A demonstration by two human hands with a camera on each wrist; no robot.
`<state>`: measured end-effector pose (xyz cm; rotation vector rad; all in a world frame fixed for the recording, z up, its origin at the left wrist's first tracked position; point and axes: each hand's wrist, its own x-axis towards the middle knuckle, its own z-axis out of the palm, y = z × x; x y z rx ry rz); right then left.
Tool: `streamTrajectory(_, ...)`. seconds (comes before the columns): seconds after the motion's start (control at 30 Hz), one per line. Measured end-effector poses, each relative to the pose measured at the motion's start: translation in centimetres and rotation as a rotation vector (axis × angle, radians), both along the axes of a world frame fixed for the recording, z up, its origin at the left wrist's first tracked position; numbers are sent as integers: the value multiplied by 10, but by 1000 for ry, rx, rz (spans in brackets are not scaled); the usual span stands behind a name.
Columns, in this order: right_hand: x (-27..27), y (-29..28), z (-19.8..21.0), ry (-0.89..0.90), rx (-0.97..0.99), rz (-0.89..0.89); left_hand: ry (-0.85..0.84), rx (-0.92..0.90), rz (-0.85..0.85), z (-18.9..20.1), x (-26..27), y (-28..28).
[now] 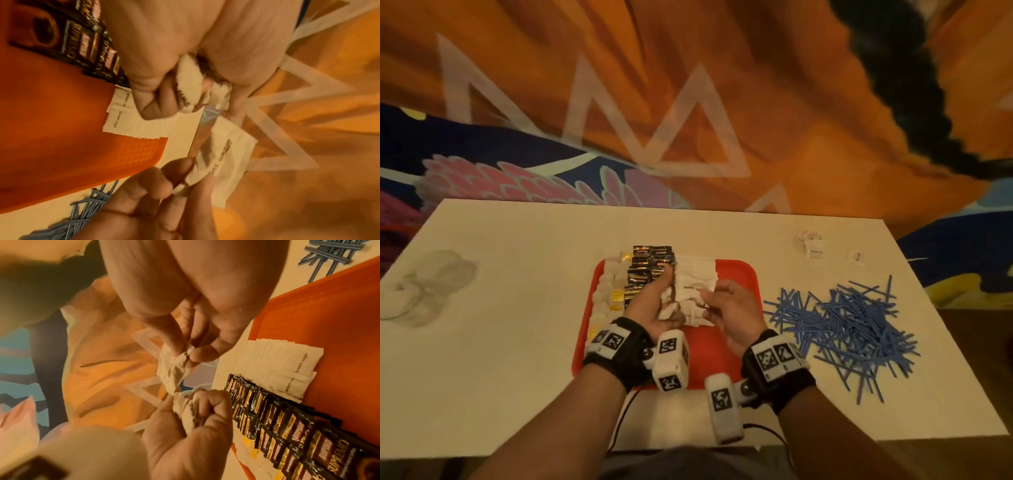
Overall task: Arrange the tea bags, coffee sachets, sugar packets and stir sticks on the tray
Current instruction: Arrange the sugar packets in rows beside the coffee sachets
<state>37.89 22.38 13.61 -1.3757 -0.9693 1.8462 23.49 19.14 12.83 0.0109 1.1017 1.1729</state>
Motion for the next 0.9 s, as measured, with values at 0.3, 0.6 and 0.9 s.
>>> streamTrajectory(0.3,-18,-22,4,20,51,-42,-69,39,68,-10,-32,-23)
streamTrajectory(0.6,-16,-17,0,-61,97,22,523,265,-158,0,-13,-28)
streamTrajectory(0.9,-1,4,-13,-88,12,-8,745,232,-81,-5,11,-20)
